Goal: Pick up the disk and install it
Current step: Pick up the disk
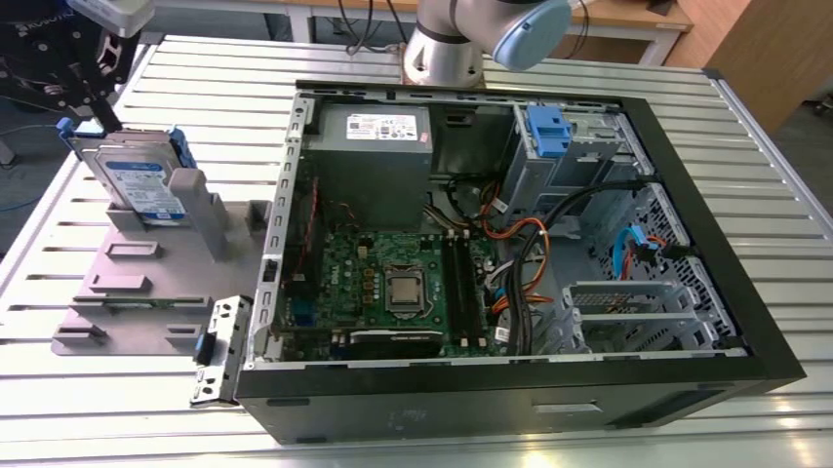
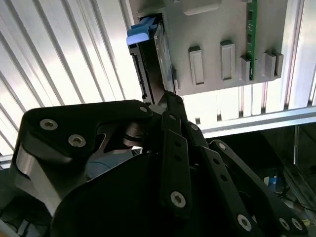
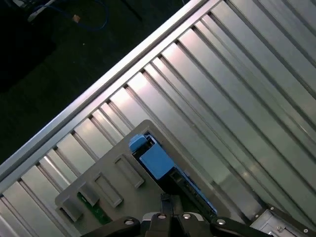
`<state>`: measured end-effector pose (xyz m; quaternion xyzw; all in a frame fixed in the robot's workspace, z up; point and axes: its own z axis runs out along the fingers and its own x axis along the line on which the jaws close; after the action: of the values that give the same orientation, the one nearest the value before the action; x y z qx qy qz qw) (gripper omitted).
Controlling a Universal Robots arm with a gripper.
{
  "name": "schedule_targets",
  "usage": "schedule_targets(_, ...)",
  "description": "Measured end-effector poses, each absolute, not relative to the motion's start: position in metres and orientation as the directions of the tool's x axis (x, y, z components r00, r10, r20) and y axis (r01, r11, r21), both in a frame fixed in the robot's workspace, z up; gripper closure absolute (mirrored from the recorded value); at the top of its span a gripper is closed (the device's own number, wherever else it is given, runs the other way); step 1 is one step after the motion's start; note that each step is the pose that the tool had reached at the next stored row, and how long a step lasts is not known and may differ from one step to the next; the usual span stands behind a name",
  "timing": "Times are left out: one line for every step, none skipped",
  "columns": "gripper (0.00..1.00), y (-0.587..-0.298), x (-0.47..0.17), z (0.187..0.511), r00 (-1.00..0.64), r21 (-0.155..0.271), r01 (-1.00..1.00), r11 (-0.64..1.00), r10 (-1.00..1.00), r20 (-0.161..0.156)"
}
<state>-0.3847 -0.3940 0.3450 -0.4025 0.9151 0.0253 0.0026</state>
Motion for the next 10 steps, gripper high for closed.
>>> schedule_targets(0.89,-0.3940,-0.3847,0.3449,-0.665,0.044,-0.747,0.664,-0.747,-0.025)
schedule_targets(0.89,-0.3940,-0.3847,0.3449,-0.653,0.044,-0.757,0.652,-0.757,-0.025)
schedule_targets(0.89,-0.3940,-0.3847,0.3448,-0.641,0.044,-0.767,0.640,-0.767,-0.025)
schedule_targets(0.89,-0.3940,-0.3847,0.3448,-0.629,0.044,-0.777,0.628,-0.777,-0.025)
schedule_targets(0.89,-0.3940,-0.3847,0.3447,-0.616,0.044,-0.788,0.615,-0.787,-0.025)
schedule_targets(0.89,-0.3941,-0.3847,0.3447,-0.602,0.044,-0.799,0.600,-0.798,-0.025)
schedule_targets(0.89,-0.3940,-0.3847,0.3446,-0.588,0.044,-0.808,0.587,-0.808,-0.025)
schedule_targets(0.89,-0.3940,-0.3847,0.3446,-0.575,0.044,-0.818,0.573,-0.818,-0.025)
schedule_targets(0.89,-0.3940,-0.3847,0.3445,-0.561,0.044,-0.828,0.559,-0.828,-0.025)
schedule_targets(0.89,-0.3940,-0.3847,0.3445,-0.546,0.044,-0.837,0.545,-0.837,-0.025)
